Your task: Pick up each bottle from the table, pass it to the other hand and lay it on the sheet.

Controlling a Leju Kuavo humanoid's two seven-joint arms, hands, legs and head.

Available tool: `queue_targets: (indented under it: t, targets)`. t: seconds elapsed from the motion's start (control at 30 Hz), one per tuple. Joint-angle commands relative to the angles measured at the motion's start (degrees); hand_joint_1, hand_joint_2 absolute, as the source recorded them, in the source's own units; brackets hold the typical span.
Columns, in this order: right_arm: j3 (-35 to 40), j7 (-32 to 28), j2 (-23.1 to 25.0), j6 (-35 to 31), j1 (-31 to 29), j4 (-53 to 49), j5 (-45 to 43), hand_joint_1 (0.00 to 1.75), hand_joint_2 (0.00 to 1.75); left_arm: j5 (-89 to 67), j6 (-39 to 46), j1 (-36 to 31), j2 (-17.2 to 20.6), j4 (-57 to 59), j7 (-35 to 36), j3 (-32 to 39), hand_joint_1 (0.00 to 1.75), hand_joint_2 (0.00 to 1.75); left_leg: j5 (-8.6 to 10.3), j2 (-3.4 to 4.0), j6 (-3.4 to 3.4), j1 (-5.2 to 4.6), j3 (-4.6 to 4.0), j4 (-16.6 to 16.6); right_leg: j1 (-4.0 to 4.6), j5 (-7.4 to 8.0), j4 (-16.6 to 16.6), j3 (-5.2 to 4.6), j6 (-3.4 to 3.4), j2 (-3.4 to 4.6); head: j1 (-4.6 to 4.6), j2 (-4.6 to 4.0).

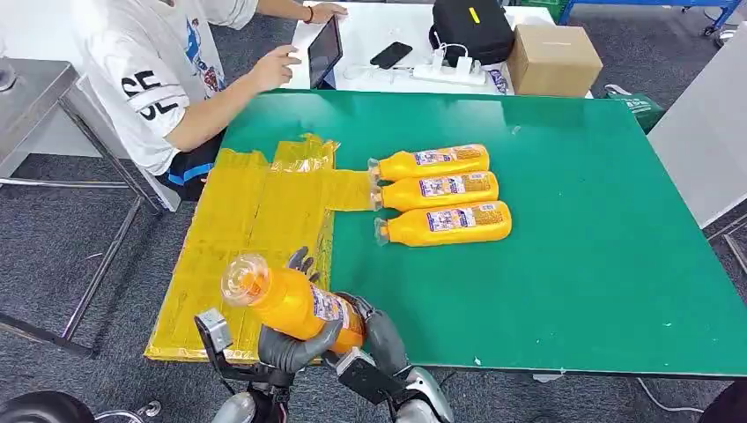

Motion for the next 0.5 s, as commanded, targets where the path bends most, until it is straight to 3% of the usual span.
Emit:
queue_targets:
  t: [0.03, 0.33, 0.37, 0.43, 0.47, 0.5]
  targets:
    - [4.66, 0.6, -0.55, -0.72, -0.75, 4.78, 1.97, 1.75, 1.75, 6.81, -6.21, -1.81, 0.24, 1.75, 2.04, -1.2, 1.75, 1.75, -0.07, -0.04, -0.04, 0.05, 0.18, -0.04, 0.06, -0.07, -0.07, 0.22, -0.07, -0.09, 0.0, 0.0]
    - [4.14, 1.26, -0.34, -1.28, -0.99, 4.74, 2.56, 1.75, 1.75, 8.12, -6.81, -1.62, 0.22, 0.44, 2.01, -1.02, 1.75, 1.75, -0.06, -0.04, -0.04, 0.06, 0.14, 0.0, 0.07, -0.06, -0.05, 0.18, -0.07, -0.1, 0.0, 0.0]
    - [4.14, 1.27, -0.3, -1.28, -0.98, 4.74, 2.56, 1.75, 1.75, 8.12, -6.82, -1.73, 0.19, 0.37, 2.01, -1.01, 1.75, 1.75, -0.21, -0.01, -0.09, 0.14, 0.44, 0.03, 0.17, -0.18, -0.07, 0.51, -0.16, -0.13, -0.02, 0.0]
    - [4.01, 1.59, -0.12, -1.24, -0.99, 4.95, 2.59, 1.75, 1.75, 8.09, -6.76, -1.71, 0.17, -0.06, 2.02, -0.75, 1.75, 1.75, -0.07, -0.08, -0.05, 0.08, 0.18, 0.0, 0.1, -0.08, -0.06, 0.24, -0.09, -0.14, 0.02, 0.0]
    - [3.97, 1.88, -0.01, -1.39, -0.99, 5.07, 2.68, 0.37, 1.75, 8.11, -6.73, -1.68, 0.14, -0.18, 2.02, -0.64, 1.75, 1.75, -0.12, -0.05, -0.06, 0.09, 0.27, 0.0, 0.11, -0.12, -0.05, 0.32, -0.12, -0.13, -0.02, 0.0]
    - [3.29, 2.25, 0.44, -2.36, -0.92, 5.16, 2.48, 0.0, 1.75, 8.13, -6.65, -1.57, 0.09, -0.41, 2.01, -0.41, 1.75, 1.75, -0.07, -0.04, -0.05, 0.05, 0.16, 0.0, 0.07, -0.08, -0.03, 0.2, -0.08, -0.1, 0.0, 0.0]
